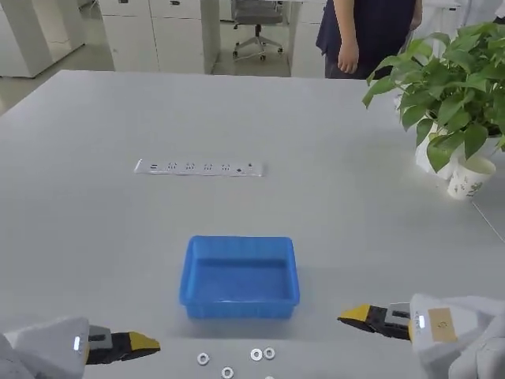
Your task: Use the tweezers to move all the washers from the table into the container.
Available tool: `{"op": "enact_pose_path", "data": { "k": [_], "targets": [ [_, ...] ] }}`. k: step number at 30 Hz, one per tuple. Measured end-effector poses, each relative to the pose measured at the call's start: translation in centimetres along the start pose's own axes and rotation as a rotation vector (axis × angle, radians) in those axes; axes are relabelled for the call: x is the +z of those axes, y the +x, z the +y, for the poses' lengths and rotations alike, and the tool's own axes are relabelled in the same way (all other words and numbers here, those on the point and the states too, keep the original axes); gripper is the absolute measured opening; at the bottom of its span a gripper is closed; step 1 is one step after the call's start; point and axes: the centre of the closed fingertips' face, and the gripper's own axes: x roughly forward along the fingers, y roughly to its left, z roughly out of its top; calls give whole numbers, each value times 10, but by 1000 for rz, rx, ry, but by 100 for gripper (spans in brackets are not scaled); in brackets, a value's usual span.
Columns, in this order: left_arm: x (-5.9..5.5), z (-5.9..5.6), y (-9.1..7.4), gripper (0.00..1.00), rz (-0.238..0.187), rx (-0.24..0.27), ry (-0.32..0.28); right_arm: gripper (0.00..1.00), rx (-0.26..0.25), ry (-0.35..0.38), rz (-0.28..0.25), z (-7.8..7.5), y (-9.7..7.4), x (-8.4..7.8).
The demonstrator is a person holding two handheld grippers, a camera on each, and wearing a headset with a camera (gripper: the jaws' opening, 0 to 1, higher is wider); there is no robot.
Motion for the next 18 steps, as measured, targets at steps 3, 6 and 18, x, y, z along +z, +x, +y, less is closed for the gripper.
{"op": "enact_pose_path", "data": {
  "k": [3, 6, 18],
  "targets": [
    [-3, 0, 4, 48, 23, -14, 23, 62, 33, -43, 18, 5, 7, 0],
    [-5, 1, 8, 43, 38, -31, 33, 58, 62, -75, 30, 9, 13, 0],
    [-9, 2, 22, 30, 84, -73, 81, 46, 141, -124, 47, 21, 39, 10]
  ]
}}
